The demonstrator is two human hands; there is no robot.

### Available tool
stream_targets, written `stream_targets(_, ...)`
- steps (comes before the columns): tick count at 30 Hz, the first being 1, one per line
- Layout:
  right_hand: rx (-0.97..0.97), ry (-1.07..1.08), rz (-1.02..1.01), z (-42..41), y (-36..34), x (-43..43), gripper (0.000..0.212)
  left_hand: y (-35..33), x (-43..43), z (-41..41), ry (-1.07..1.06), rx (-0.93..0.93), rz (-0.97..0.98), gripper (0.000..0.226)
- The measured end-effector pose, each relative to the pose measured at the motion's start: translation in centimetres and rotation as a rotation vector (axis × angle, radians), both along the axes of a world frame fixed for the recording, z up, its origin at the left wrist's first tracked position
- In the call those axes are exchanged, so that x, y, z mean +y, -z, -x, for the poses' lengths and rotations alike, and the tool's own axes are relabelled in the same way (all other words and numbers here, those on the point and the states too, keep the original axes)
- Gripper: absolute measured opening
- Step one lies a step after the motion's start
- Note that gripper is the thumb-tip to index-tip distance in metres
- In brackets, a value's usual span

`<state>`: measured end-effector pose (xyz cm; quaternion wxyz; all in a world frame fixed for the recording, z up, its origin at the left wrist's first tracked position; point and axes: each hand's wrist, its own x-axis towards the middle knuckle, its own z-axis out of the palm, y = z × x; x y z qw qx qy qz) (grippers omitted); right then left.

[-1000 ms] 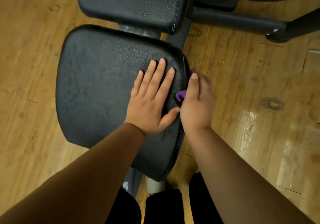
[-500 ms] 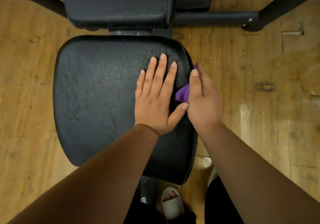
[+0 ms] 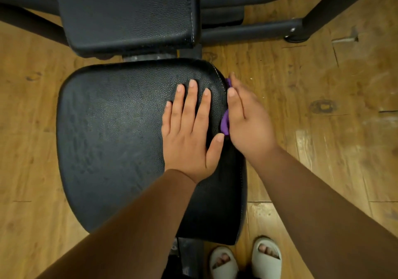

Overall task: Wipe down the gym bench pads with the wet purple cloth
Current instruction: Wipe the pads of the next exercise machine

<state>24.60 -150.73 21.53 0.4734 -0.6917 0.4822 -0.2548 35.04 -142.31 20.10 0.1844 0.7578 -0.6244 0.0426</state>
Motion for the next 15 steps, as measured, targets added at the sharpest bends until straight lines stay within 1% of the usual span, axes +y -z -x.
stream_targets(4,-0.111,0.015,0.027,0.3,0.5,0.9,0.045,0.0,-0.1,0.0,-0.004,-0.012,0.003,0.071)
stream_targets(8,-0.116,-0.029,0.097,2.3,1.8,3.5,0.048,0.0,0.0,0.0,-0.011,-0.014,0.001,0.071)
stream_targets(11,-0.125,-0.041,0.137,1.4,1.5,2.0,0.048,0.1,0.0,0.1,-0.015,-0.022,0.014,0.07)
stream_targets(15,-0.184,-0.068,0.136,1.1,1.5,0.9,0.048,0.2,-0.1,0.2,-0.016,-0.027,0.034,0.069)
